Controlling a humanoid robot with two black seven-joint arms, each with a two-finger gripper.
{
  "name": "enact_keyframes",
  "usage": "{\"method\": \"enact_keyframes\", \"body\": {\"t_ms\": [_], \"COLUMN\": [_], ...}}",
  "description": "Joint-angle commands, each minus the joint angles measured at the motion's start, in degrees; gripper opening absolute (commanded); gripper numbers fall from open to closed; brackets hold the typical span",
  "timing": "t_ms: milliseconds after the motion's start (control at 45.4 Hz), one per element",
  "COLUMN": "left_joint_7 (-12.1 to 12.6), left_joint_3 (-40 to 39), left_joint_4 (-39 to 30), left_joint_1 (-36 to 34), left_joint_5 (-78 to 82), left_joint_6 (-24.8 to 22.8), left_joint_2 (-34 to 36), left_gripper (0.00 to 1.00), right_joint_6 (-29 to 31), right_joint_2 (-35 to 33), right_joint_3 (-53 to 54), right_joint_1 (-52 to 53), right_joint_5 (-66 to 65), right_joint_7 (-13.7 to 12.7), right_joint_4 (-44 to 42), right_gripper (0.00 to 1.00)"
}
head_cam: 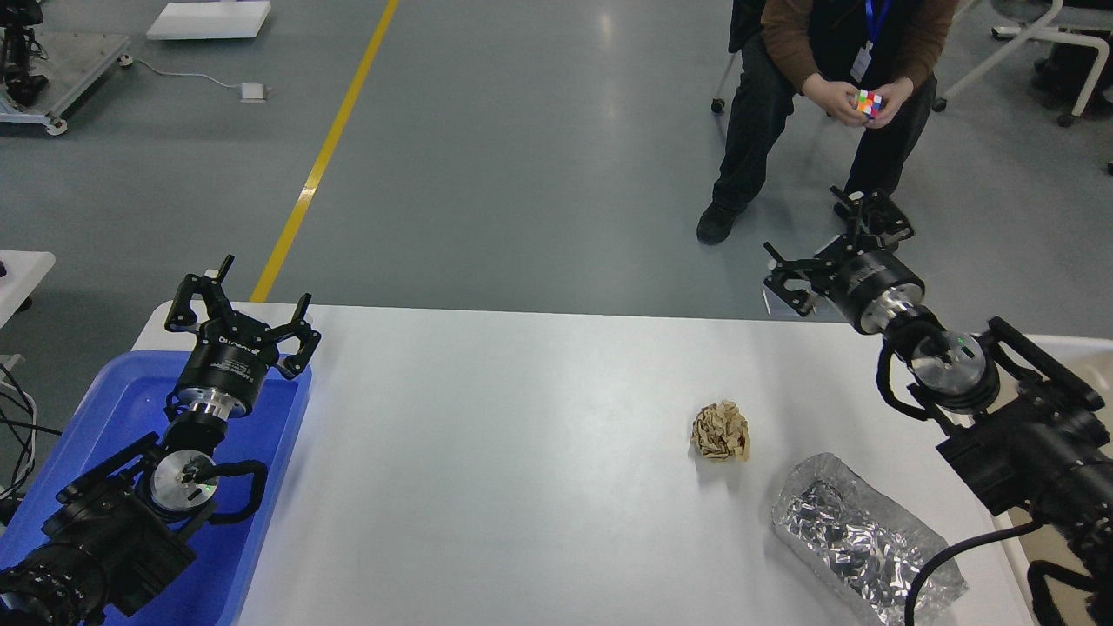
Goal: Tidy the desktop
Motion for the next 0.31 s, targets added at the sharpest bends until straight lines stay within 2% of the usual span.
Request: {"method": "enact_keyframes", "body": {"t_ms": [0,286], "left_joint_7": [0.0,0.0], "left_joint_3": [0.0,0.0], "left_joint_4": [0.0,0.0], "left_joint_1": [0.0,0.0], "left_joint_5": [0.0,0.0], "left_joint_6": [0.0,0.0], "left_joint_2": [0.0,0.0], "left_gripper": [1.00,1.00], "right_joint_6": [3.4,6.9], "right_joint_2": [9.3,13.4], "right_joint_3": [1.7,1.0], "right_joint_1": [-0.7,-5.3], "right_joint_5": [0.1,0.0], "right_joint_7": [1.1,2.7], "right_joint_4": [0.3,0.3], "right_gripper": [1.00,1.00]}}
